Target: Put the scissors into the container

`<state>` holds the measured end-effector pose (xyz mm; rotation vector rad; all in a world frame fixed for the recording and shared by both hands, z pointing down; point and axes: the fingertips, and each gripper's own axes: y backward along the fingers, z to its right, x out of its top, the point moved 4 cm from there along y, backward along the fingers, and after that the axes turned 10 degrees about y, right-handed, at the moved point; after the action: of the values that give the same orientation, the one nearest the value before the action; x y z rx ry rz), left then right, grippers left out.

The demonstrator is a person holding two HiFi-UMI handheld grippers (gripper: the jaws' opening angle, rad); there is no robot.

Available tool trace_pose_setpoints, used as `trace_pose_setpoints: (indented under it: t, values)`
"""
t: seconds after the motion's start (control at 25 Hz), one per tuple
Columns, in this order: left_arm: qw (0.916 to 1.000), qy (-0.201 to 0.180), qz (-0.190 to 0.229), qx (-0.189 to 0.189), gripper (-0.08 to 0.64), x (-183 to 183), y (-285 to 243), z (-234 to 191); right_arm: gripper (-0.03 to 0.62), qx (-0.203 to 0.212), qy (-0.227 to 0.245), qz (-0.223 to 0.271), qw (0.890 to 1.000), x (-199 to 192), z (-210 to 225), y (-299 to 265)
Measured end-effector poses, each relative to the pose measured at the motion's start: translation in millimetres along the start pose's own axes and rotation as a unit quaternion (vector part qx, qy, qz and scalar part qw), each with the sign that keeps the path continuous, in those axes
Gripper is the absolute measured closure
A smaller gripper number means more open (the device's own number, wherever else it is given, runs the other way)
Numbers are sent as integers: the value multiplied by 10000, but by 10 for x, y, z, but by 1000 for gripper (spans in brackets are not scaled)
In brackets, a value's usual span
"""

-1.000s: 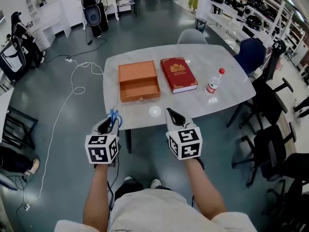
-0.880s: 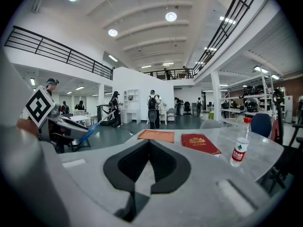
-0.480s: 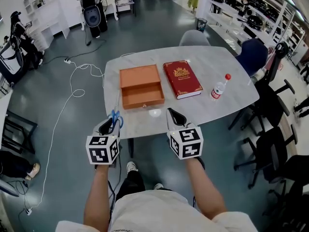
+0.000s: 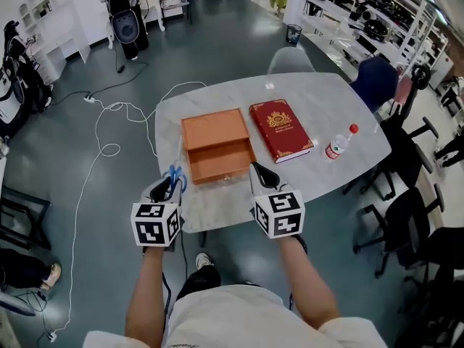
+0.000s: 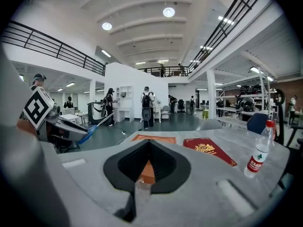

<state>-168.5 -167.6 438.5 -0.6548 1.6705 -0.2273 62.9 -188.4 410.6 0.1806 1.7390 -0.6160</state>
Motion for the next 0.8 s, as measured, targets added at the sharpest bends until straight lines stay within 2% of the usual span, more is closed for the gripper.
trace_pose_setpoints:
  t: [0.36, 0.8]
  values:
    - [9990, -115, -187, -383, 479, 222, -366, -416, 588, -512, -68, -235, 9984, 80, 61, -439]
    - [9941, -475, -450, -861, 479, 369, -758, -661, 588, -787, -351, -245, 9960, 144, 50, -734]
